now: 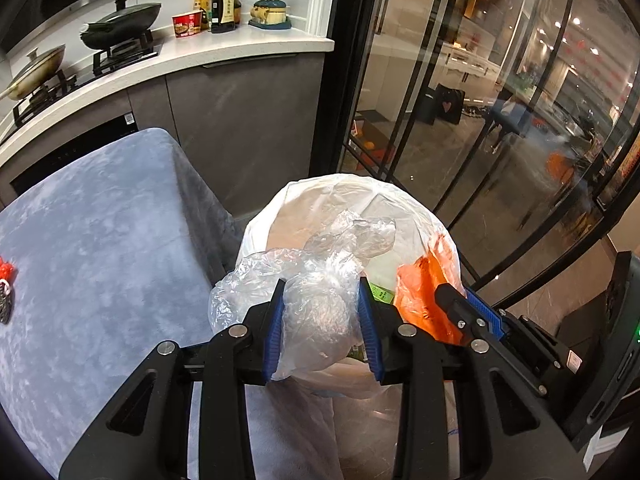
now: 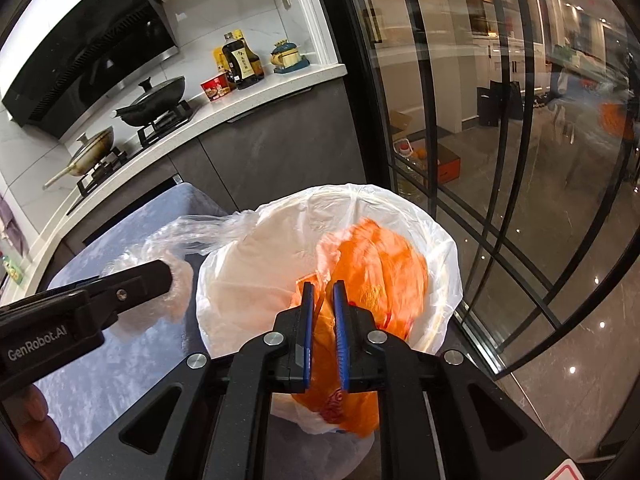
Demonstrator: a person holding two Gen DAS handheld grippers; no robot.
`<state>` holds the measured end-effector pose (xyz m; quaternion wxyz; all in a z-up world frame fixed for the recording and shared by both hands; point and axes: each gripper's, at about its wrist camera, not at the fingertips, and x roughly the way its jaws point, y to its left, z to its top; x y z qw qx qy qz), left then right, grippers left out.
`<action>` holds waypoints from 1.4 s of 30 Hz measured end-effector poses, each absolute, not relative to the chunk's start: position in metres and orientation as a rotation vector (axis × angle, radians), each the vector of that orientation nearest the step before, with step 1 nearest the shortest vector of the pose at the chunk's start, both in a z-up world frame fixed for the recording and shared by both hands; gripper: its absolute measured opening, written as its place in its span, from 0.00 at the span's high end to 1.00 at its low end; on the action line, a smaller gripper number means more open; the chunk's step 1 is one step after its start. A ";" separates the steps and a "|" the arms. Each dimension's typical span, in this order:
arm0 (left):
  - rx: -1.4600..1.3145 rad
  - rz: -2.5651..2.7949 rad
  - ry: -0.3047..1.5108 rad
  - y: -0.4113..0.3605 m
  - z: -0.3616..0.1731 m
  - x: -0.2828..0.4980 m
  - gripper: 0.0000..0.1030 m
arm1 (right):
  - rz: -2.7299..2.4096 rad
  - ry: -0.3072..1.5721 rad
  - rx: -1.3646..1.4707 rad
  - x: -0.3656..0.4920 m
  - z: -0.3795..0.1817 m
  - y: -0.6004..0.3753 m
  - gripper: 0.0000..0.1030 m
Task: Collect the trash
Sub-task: 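Carry the clear bag and orange bag over the bin with both tools, then open both tools to drop the clear and orange bags into the bin, then move both tools back over the table to the scrubber and red bag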
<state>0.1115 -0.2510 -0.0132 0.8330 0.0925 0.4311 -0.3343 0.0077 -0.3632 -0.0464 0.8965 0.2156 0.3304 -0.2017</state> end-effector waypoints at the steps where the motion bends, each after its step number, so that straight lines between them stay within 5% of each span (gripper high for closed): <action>1: 0.200 -0.706 0.915 -0.252 -0.014 0.113 0.67 | -0.418 0.685 0.447 0.009 -0.047 -0.363 0.89; 6: 0.204 -0.688 0.922 -0.255 -0.018 0.118 0.62 | -0.422 0.686 0.454 0.013 -0.048 -0.365 0.87; 10: 0.191 -0.682 0.928 -0.255 -0.019 0.121 0.58 | -0.431 0.667 0.453 0.013 -0.044 -0.365 0.70; 14: 0.183 -0.677 0.928 -0.254 -0.018 0.123 0.55 | -0.428 0.657 0.449 0.014 -0.040 -0.364 0.70; 19: 0.171 -0.678 0.909 -0.250 -0.015 0.123 0.39 | -0.425 0.651 0.441 0.014 -0.037 -0.361 0.70; 42: 0.095 -0.581 0.901 -0.184 -0.008 0.146 0.39 | -0.422 0.628 0.419 0.008 -0.024 -0.343 0.66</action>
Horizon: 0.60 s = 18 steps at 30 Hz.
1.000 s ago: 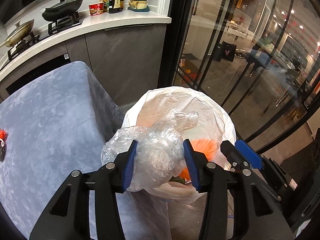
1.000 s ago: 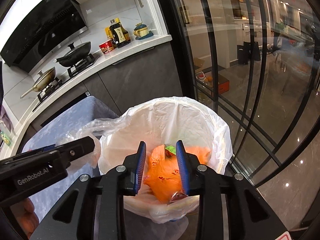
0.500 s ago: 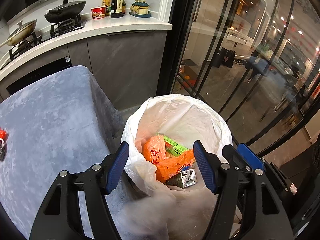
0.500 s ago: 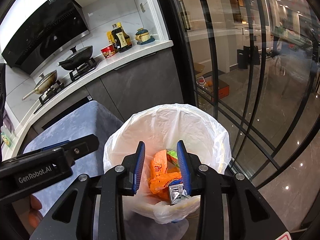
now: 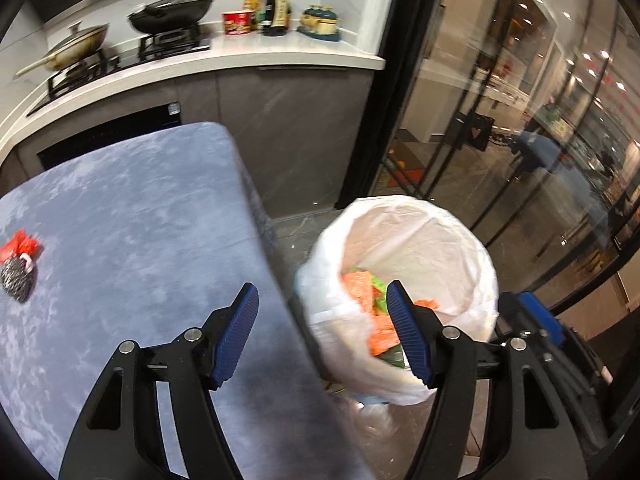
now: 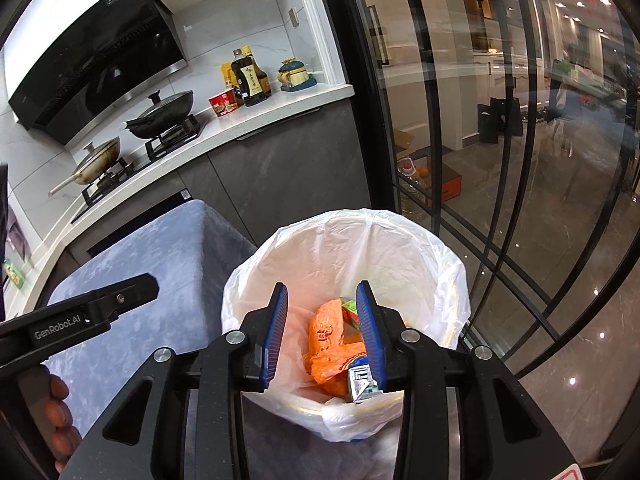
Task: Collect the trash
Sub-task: 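Move both tools back over the table to the scrubber and red bag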
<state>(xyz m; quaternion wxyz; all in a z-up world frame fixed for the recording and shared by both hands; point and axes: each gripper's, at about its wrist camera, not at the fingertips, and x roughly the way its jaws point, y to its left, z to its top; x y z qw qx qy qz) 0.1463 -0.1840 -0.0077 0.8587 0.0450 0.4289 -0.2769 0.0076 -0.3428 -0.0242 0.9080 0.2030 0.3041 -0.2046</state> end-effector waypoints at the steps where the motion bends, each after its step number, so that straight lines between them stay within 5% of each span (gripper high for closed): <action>1: 0.086 -0.572 0.904 -0.177 -0.008 0.148 0.39 | -0.417 0.629 0.418 0.008 -0.023 -0.341 0.66; 18: -0.087 -0.083 0.882 0.053 -0.018 0.237 0.14 | -0.118 0.684 0.285 0.117 -0.019 -0.202 0.61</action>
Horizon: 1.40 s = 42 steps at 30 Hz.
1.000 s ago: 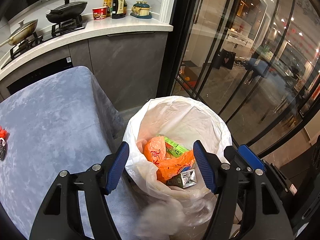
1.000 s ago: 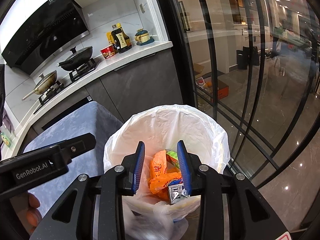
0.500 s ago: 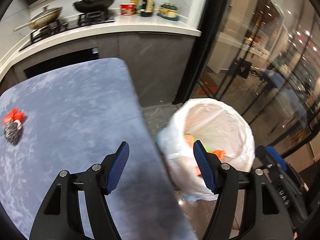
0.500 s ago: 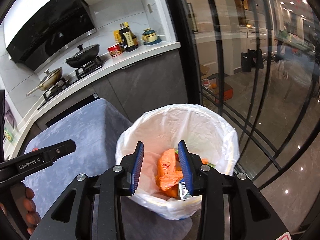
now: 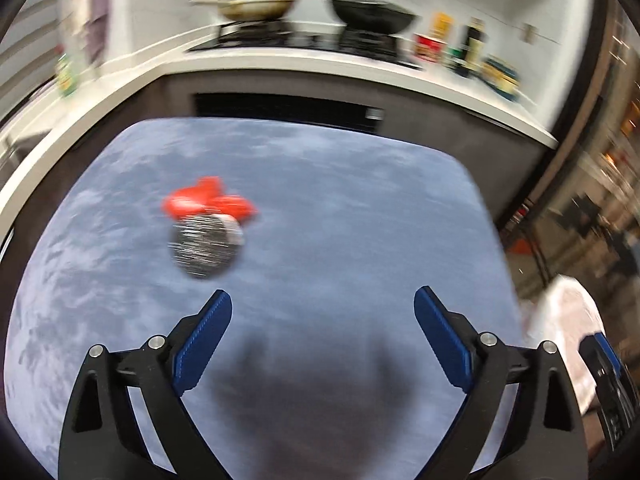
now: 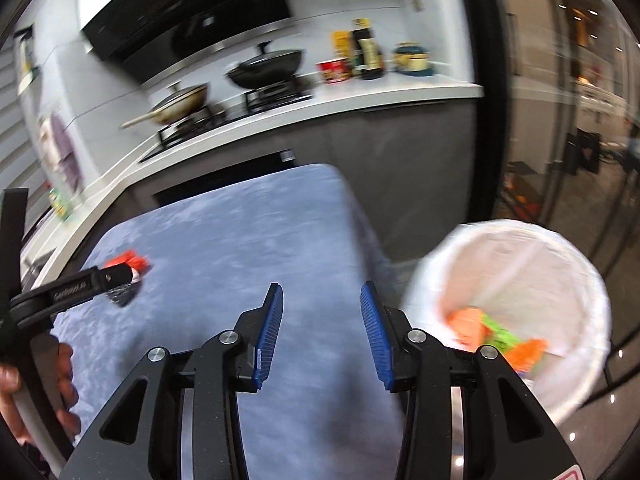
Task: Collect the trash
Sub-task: 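Move both tools back over the table to the scrubber and red bag, then close the left tool on the steel wool scrubber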
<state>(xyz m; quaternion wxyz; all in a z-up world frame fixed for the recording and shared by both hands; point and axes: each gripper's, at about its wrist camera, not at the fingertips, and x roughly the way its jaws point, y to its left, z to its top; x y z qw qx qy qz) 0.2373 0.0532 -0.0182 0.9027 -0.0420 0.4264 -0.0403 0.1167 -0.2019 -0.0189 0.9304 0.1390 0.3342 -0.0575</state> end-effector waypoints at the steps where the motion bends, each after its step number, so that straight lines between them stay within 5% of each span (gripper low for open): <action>1: -0.095 -0.064 0.887 0.066 -0.021 0.245 0.14 | -0.095 0.691 0.283 0.126 -0.020 -0.191 0.61; 19: -0.146 -0.050 0.931 0.133 -0.065 0.312 0.16 | 0.057 0.764 0.213 0.232 -0.039 -0.069 0.61; 28: -0.188 -0.083 0.947 0.141 -0.071 0.318 0.48 | 0.073 0.785 0.192 0.248 -0.046 -0.049 0.61; 42: -0.261 -0.091 0.918 0.168 -0.055 0.293 0.52 | 0.106 0.795 0.176 0.251 -0.048 -0.029 0.61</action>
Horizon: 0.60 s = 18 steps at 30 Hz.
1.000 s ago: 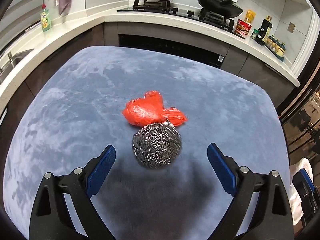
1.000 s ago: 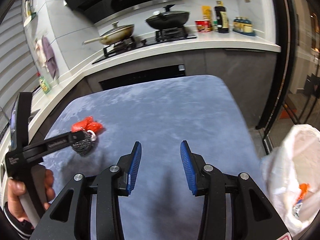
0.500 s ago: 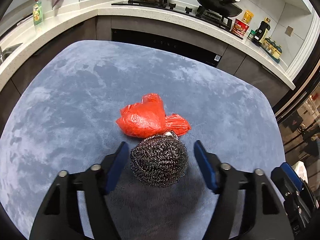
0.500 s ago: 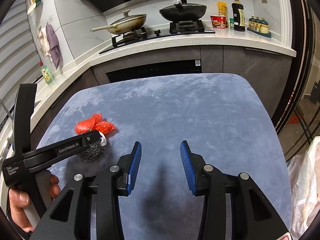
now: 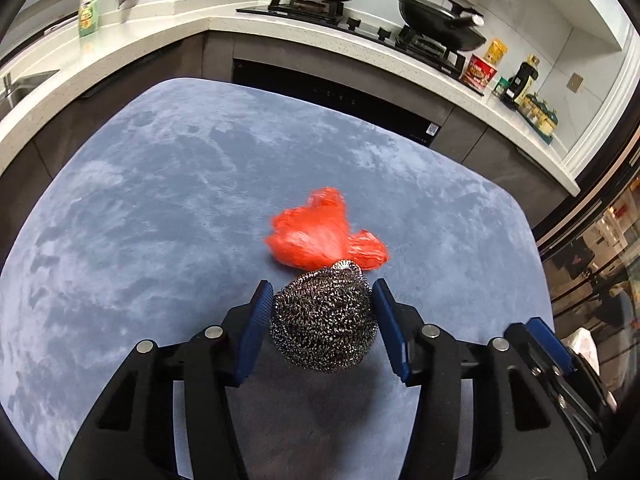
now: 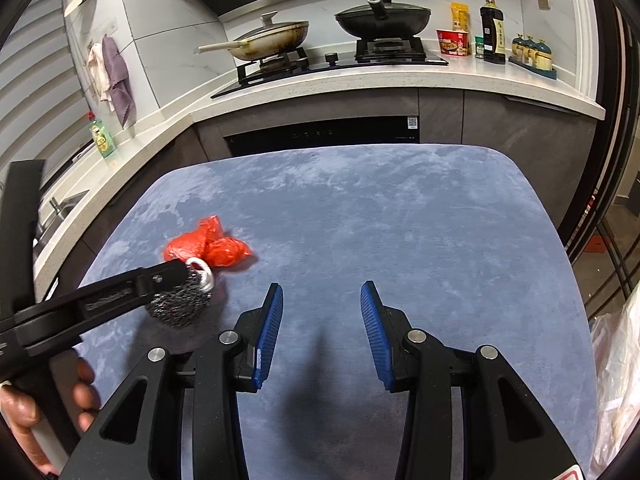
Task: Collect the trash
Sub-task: 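Close the left tool on the steel wool scrubber, then grasp the red plastic bag with the right tool while the left tool holds the scrubber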
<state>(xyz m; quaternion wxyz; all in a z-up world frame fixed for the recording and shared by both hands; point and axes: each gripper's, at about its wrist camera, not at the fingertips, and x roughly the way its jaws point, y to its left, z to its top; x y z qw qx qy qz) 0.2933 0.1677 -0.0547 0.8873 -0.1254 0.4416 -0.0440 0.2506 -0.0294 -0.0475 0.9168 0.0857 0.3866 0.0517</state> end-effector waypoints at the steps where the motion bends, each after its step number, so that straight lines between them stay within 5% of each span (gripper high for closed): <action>1: -0.265 -0.087 0.914 0.172 -0.053 0.291 0.52 | 0.110 0.796 0.177 0.251 -0.048 -0.027 0.61; 18: -0.339 0.043 0.899 0.252 -0.051 0.272 0.52 | 0.257 0.832 0.130 0.285 -0.063 0.059 0.61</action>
